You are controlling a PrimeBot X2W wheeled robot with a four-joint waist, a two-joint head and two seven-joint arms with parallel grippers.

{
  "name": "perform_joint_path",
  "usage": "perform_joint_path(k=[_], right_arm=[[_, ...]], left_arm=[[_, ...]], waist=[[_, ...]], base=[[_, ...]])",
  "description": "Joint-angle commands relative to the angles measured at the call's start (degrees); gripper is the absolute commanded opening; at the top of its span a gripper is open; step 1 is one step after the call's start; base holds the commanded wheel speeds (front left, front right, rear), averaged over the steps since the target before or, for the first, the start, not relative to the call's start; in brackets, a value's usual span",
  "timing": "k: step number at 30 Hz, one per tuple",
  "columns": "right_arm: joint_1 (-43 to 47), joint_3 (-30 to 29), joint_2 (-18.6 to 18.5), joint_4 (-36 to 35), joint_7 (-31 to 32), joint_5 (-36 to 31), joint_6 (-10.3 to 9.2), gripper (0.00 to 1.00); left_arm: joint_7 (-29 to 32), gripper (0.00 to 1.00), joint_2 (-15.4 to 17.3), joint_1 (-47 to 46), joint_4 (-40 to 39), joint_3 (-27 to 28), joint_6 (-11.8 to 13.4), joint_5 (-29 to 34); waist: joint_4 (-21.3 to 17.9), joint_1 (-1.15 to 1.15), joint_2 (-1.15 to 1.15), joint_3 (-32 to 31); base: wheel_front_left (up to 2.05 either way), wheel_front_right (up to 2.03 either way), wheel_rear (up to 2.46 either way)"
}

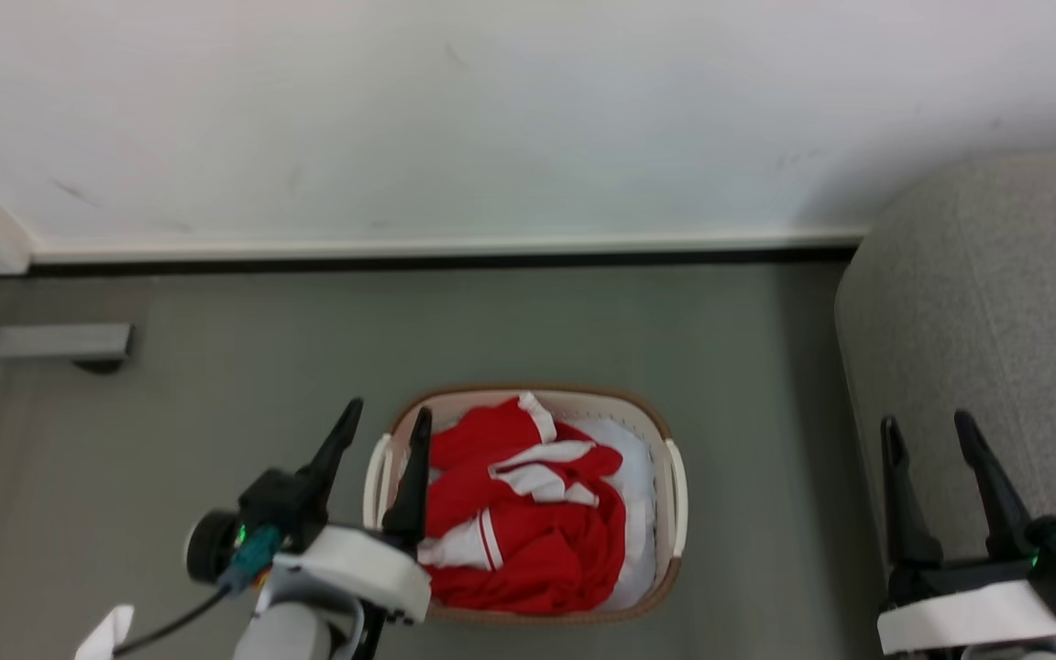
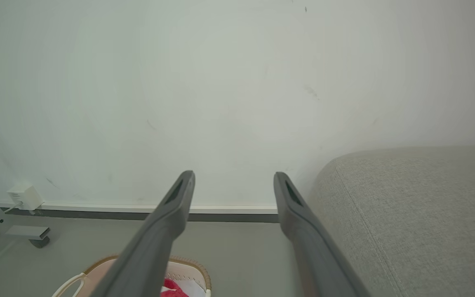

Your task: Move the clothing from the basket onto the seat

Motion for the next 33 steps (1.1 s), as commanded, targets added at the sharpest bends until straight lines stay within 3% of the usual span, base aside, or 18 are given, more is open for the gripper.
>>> perform_joint_path(k=[1, 8, 16, 24, 33], right_arm=[[-1.8, 0.1, -0.3, -0.7, 0.0, -0.8, -0.12, 1.00], [-5.9, 0.7, -0.3, -3.2, 0.0, -2.1, -0.12, 1.00], [-9.3, 2.1, -0.2, -4.9, 0.0, -1.4, -0.12, 1.00], [-10.7, 2.9, -0.2, -5.5, 0.0, 0.2, -0.12, 1.00], [-11.7, 3.3, -0.2, -5.7, 0.0, 1.4, -0.12, 1.00]], left_arm=[[0.0, 1.00, 0.4, -2.6, 1.0, -0.4, -0.5, 1.3], [0.0, 1.00, 0.6, -11.6, 6.1, -3.0, -2.1, 4.9], [0.0, 1.00, 1.7, -21.6, 19.6, -6.3, -2.9, 8.7], [4.0, 1.00, 3.6, -29.0, 33.0, -9.9, -2.8, 12.5], [5.4, 1.00, 5.2, -33.8, 40.4, -12.8, -3.1, 14.9]], waist=[[-1.5, 0.00, 0.00, 5.8], [-3.1, 0.00, 0.00, 13.9], [-5.5, 0.00, 0.00, 21.0], [-6.9, 0.00, 0.00, 25.6], [-7.6, 0.00, 0.00, 27.7]], base=[[0.00, 0.00, 0.00], [0.00, 0.00, 0.00], [0.00, 0.00, 0.00], [0.00, 0.00, 0.00], [0.00, 0.00, 0.00]])
